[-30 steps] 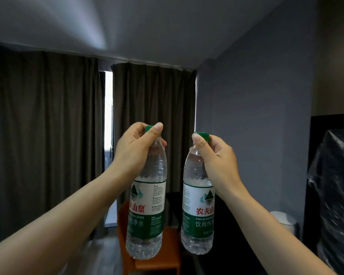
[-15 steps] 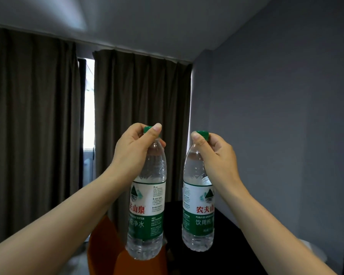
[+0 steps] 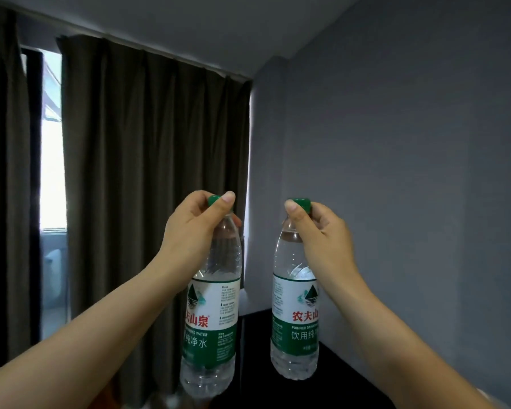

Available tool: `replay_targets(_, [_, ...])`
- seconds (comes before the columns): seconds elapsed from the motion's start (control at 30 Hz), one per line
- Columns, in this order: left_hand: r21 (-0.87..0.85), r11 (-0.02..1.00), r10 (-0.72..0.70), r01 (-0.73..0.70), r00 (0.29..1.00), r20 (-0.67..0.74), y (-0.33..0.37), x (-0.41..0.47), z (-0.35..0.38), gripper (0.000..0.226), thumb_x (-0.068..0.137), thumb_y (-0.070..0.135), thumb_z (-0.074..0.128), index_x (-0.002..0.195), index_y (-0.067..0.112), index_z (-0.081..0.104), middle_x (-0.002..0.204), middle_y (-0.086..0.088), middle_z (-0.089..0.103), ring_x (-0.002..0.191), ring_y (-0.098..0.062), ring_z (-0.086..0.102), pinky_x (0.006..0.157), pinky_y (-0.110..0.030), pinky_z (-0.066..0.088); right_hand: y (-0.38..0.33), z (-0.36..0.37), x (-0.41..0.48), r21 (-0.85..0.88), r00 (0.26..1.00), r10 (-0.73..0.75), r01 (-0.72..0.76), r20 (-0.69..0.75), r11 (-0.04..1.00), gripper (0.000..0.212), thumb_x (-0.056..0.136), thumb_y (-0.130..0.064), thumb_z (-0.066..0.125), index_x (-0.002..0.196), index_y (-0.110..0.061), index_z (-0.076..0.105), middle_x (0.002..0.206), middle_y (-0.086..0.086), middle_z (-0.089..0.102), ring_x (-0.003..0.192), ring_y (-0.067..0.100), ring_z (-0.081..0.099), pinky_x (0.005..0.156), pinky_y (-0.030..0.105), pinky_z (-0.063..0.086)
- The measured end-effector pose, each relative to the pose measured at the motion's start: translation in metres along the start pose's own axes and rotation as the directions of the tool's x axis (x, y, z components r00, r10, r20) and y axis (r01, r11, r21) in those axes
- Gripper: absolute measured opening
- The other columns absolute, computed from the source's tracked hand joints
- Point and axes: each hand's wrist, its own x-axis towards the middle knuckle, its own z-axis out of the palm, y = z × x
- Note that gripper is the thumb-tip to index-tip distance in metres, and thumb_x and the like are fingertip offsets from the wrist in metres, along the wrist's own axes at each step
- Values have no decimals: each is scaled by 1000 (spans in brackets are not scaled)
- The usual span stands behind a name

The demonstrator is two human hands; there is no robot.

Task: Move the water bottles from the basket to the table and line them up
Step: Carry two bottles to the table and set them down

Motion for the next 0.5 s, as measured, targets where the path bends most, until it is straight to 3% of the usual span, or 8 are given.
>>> replay_targets(0.07, [-7, 1000, 7, -7, 1000, 16, -20, 28, 3, 33, 87, 44, 58, 88, 11, 60, 80, -4, 73, 82, -26, 69, 79, -41, 53, 20, 11, 20, -8, 1000, -5, 5, -28, 1000, 23, 89, -36, 63, 84, -14, 67, 72, -5, 67, 72, 8, 64, 72, 28, 57])
replay_targets(0.2, [-51, 999, 15, -13, 999, 41, -65, 73, 14, 26, 88, 39, 57, 84, 14, 58, 79, -5, 72, 75, -19, 67, 73, -33, 52, 63, 25, 51, -15, 998, -14, 13, -62, 1000, 17, 90, -32, 62, 83, -17, 67, 70, -9, 67, 68, 1, 65, 59, 8, 48])
replay_targets(0.5, [-80, 996, -27, 35, 995, 100, -171, 155, 54, 25, 90, 37, 55, 88, 11, 59, 79, -3, 72, 73, -13, 68, 66, -20, 49, 171, 40, 124, -56, 997, 8, -13, -76, 998, 13, 90, -31, 62, 91, -19, 67, 69, -18, 67, 68, -9, 61, 61, 6, 46])
